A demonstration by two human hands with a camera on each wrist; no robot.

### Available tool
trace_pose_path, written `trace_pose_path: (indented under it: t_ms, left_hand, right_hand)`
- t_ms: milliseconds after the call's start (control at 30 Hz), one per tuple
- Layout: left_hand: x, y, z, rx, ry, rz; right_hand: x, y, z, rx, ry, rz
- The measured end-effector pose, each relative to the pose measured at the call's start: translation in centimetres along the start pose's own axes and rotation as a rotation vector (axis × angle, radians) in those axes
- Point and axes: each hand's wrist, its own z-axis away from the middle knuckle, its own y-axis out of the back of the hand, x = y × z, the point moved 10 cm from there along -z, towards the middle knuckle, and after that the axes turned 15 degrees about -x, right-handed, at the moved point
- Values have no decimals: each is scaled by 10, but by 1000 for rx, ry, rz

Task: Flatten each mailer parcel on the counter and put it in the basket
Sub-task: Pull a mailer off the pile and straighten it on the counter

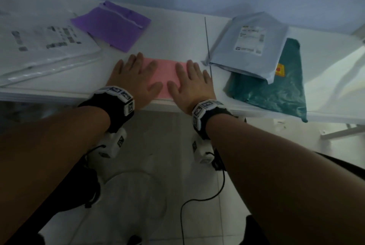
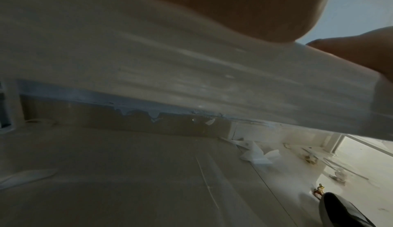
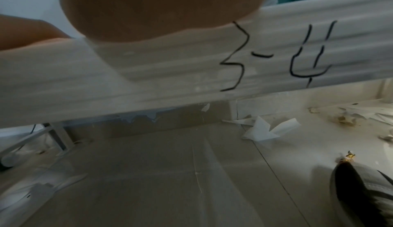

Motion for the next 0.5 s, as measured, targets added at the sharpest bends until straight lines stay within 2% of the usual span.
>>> trace_pose_path:
  t_ms: [267, 500]
  left_hand:
    - [-1, -2, 1, -20, 17, 9]
    - [1, -3, 3, -53, 5, -23]
  right_hand:
    - [1, 0, -1, 11, 26, -20]
    - [0, -6, -6, -96, 26, -16]
